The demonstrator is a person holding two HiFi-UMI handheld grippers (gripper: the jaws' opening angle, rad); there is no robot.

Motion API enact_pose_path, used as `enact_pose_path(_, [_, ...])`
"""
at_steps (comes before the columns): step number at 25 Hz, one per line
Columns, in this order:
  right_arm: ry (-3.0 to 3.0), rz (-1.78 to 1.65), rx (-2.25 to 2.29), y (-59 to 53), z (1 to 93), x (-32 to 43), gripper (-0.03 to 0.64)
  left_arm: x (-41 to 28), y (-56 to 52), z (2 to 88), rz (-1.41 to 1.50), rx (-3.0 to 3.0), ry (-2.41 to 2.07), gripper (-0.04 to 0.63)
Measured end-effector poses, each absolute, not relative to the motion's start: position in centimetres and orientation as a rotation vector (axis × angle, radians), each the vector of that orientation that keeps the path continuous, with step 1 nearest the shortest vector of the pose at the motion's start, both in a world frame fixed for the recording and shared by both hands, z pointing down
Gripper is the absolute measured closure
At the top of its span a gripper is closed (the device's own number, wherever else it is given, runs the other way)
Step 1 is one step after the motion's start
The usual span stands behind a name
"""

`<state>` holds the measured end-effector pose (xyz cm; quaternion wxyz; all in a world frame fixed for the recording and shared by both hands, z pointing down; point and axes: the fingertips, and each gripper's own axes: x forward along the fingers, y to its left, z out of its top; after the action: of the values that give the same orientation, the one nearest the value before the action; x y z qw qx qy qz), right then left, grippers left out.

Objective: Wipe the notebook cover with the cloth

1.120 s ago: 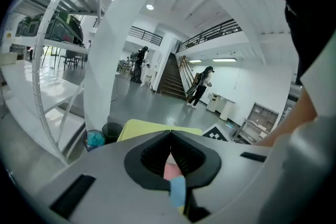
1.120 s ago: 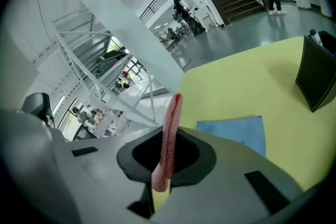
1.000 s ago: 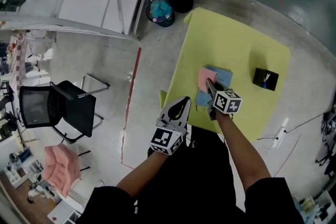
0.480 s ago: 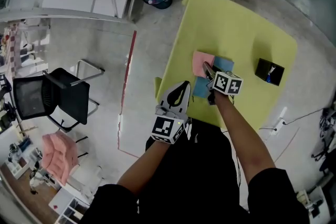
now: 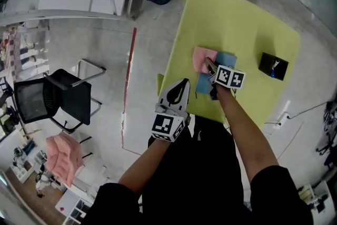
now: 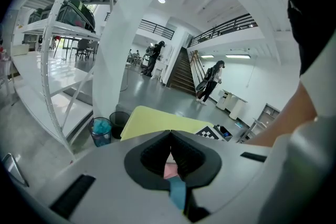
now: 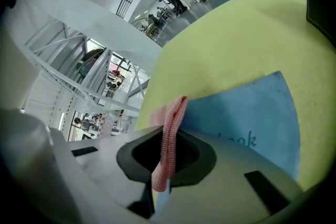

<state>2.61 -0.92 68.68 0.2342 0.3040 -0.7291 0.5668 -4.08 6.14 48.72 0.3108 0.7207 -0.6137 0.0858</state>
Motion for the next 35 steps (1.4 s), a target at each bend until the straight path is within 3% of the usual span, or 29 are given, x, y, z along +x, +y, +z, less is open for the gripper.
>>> enact_pose_path(35, [-1.934,1.490,0.853,-2.0,68.9,6.4,0.580,-1.8,4.9,48.5,0.249,1.965,-1.545,0.584])
